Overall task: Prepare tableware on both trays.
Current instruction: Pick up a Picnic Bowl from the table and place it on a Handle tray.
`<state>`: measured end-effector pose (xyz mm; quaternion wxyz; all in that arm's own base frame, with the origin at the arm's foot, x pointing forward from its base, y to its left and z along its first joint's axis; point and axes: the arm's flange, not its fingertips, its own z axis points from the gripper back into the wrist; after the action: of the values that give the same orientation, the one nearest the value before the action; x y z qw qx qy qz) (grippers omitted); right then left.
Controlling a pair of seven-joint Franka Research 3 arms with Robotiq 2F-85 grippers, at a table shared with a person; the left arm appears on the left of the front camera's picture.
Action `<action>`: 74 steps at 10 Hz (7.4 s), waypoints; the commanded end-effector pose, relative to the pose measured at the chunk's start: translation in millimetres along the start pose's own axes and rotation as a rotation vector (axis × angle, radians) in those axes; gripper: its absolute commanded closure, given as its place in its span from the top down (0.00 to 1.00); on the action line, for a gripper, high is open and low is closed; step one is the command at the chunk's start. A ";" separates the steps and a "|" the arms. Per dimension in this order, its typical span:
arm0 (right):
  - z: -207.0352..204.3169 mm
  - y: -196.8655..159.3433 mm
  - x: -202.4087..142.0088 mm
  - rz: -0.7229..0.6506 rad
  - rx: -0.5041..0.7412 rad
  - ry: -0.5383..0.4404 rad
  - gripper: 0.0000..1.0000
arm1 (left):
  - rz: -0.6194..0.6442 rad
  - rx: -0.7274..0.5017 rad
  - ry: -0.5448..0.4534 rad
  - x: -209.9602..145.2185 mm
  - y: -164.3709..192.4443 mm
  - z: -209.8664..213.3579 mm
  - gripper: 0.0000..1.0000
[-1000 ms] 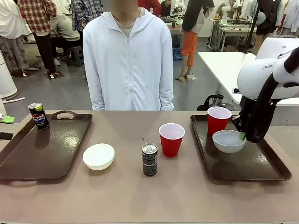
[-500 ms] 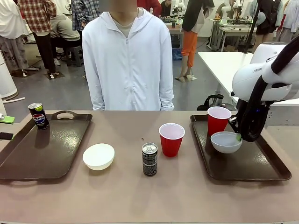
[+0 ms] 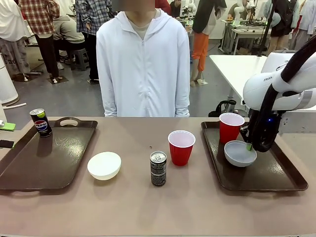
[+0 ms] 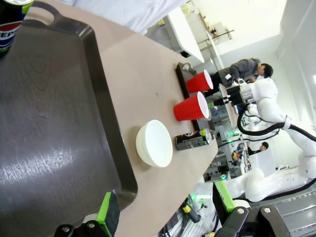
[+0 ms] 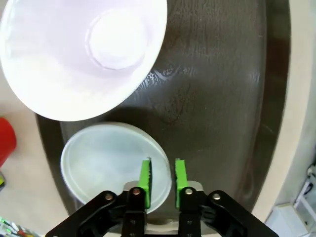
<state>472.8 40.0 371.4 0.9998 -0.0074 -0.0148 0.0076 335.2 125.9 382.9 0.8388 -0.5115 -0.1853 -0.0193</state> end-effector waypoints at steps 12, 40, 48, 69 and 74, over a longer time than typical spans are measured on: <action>126.8 7.3 -97.6 0.038 -0.057 -0.039 1.00 | -0.007 -0.005 -0.005 -1.0 0.2 1.6 1.00; 110.2 -238.0 -41.5 0.136 0.927 0.206 1.00 | -0.353 0.899 0.460 -72.1 -174.8 -175.3 1.00; 108.8 -239.4 -41.0 0.141 0.923 0.195 1.00 | -0.285 0.841 0.414 -52.2 -162.7 -192.5 1.00; 86.9 -238.5 -33.7 0.122 0.935 0.235 1.00 | -0.127 1.043 0.365 18.9 -108.9 -328.9 0.00; 88.3 -237.0 -35.1 0.001 0.857 0.098 1.00 | -0.115 1.033 0.366 17.1 -109.6 -325.5 0.00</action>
<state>445.5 -209.0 465.6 0.9103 0.4084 0.0550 0.0407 421.8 -199.9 347.3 0.9955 -0.0187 -0.0473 -0.0803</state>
